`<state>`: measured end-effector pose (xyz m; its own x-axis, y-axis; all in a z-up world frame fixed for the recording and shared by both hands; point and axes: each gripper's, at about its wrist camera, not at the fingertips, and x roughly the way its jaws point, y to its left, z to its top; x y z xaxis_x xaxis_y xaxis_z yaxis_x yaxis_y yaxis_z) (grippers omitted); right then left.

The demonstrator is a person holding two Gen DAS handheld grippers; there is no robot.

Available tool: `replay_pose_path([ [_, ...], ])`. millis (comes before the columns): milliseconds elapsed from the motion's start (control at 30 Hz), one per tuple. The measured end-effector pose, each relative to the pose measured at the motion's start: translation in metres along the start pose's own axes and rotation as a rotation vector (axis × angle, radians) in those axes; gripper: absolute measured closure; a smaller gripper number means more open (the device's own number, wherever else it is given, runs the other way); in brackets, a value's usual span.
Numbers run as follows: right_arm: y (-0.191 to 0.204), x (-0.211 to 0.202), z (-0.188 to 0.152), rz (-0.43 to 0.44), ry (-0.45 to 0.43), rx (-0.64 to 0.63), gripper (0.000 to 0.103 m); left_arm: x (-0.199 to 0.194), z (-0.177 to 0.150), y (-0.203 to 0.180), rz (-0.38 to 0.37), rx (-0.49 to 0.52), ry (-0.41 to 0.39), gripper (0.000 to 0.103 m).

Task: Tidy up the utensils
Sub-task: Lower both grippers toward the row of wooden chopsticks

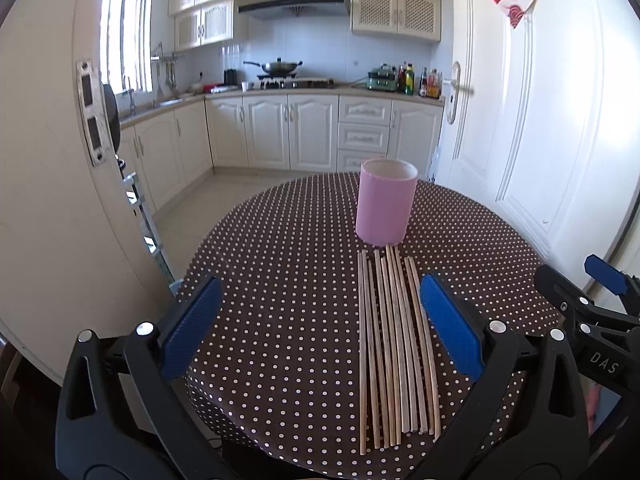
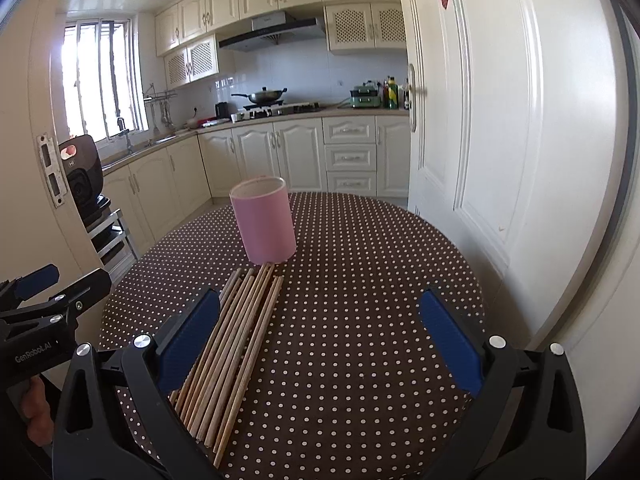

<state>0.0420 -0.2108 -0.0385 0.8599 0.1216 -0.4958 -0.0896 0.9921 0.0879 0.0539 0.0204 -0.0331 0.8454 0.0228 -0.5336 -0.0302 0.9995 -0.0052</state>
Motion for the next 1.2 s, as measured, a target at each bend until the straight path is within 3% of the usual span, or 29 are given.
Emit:
replay_pose_path([
  [433,0.012,0.062,-0.004,-0.023,0.190,-0.027,0.007,0.066,-0.006,0.012,-0.025,-0.024,0.179,0.006],
  [867,0.024,0.103,-0.013,-0.047,0.268,-0.073,0.008,0.117,-0.019,0.022,-0.056,-0.037,0.325,0.006],
  [1000,0.028,0.115,-0.013,-0.053,0.287,-0.086,0.016,0.129,-0.021,0.022,-0.065,-0.037,0.351,0.006],
  [1200,0.034,0.124,-0.016,-0.081,0.297,-0.121,0.017,0.145,-0.021,0.017,-0.077,-0.030,0.370,0.007],
])
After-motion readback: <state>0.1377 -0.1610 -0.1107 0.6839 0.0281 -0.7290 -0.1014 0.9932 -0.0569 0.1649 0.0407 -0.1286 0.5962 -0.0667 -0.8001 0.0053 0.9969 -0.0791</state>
